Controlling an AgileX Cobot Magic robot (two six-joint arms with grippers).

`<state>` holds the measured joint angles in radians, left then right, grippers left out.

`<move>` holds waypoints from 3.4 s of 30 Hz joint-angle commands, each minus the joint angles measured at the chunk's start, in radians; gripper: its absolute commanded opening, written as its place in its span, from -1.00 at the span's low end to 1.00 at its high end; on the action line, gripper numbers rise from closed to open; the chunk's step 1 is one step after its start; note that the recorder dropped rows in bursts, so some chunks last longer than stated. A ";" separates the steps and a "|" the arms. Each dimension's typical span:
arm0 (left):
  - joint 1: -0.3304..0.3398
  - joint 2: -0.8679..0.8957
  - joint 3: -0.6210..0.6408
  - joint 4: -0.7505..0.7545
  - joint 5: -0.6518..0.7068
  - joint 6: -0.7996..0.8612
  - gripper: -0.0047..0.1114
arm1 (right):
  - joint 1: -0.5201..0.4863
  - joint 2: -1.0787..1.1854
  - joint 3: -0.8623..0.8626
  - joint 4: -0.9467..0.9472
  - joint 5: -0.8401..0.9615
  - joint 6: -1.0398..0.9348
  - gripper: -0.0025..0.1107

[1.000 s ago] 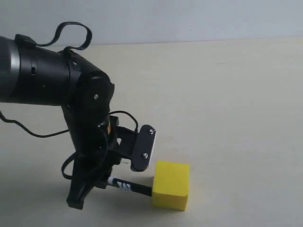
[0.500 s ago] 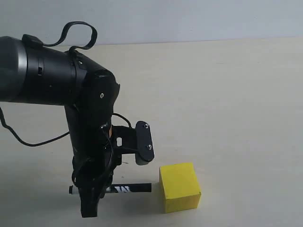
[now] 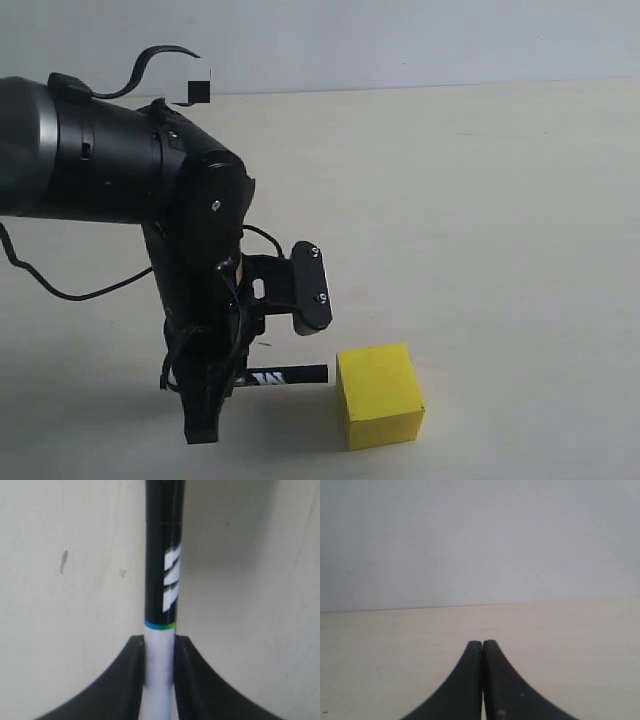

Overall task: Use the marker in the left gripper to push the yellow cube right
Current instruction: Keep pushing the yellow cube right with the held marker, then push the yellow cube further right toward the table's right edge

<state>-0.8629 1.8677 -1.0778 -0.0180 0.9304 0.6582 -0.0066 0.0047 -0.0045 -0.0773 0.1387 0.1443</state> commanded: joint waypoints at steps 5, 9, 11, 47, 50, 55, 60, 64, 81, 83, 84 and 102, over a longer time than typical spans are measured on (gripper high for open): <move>-0.020 -0.008 0.058 0.018 0.000 0.042 -0.92 | 0.001 -0.005 0.004 -0.002 -0.005 -0.002 -0.96; -0.067 -0.032 0.103 0.007 -0.083 0.030 -0.92 | 0.001 -0.005 0.004 -0.002 -0.005 -0.004 -0.96; -0.069 -0.032 0.103 0.007 -0.113 -0.003 -0.92 | 0.001 -0.005 0.004 -0.002 -0.005 -0.004 -0.96; -0.186 0.016 -0.018 -0.022 -0.101 0.066 -0.92 | 0.001 -0.005 0.004 -0.002 -0.005 -0.003 -0.96; -0.183 0.016 -0.018 -0.025 -0.071 0.064 -0.92 | 0.001 -0.005 0.004 -0.002 -0.005 -0.003 -0.96; -0.162 0.016 -0.018 -0.019 -0.048 -0.008 -0.92 | 0.001 -0.005 0.004 -0.002 -0.005 -0.003 -0.96; -0.162 0.016 -0.018 0.064 -0.043 -0.043 -0.92 | 0.001 -0.005 0.004 -0.002 -0.005 -0.003 -0.96; -0.162 0.018 -0.030 0.078 -0.069 -0.026 -0.92 | 0.001 -0.005 0.004 -0.002 -0.005 -0.003 -0.96; -0.171 0.122 -0.280 -0.042 0.087 0.038 -0.92 | 0.001 -0.005 0.004 -0.002 -0.005 -0.003 -0.96; -0.162 0.122 -0.280 -0.042 0.122 0.019 -0.92 | 0.001 -0.005 0.004 -0.002 -0.005 -0.003 -0.96; -0.162 0.122 -0.278 -0.042 0.132 0.014 -0.92 | 0.001 -0.005 0.004 -0.002 -0.005 -0.003 -0.96; -0.232 0.105 -0.248 0.135 0.027 -0.247 -0.92 | 0.001 -0.005 0.004 -0.002 -0.005 -0.001 -0.96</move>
<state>-1.0877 1.9912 -1.3493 0.1120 1.0053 0.4500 -0.0066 0.0047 -0.0045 -0.0773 0.1387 0.1443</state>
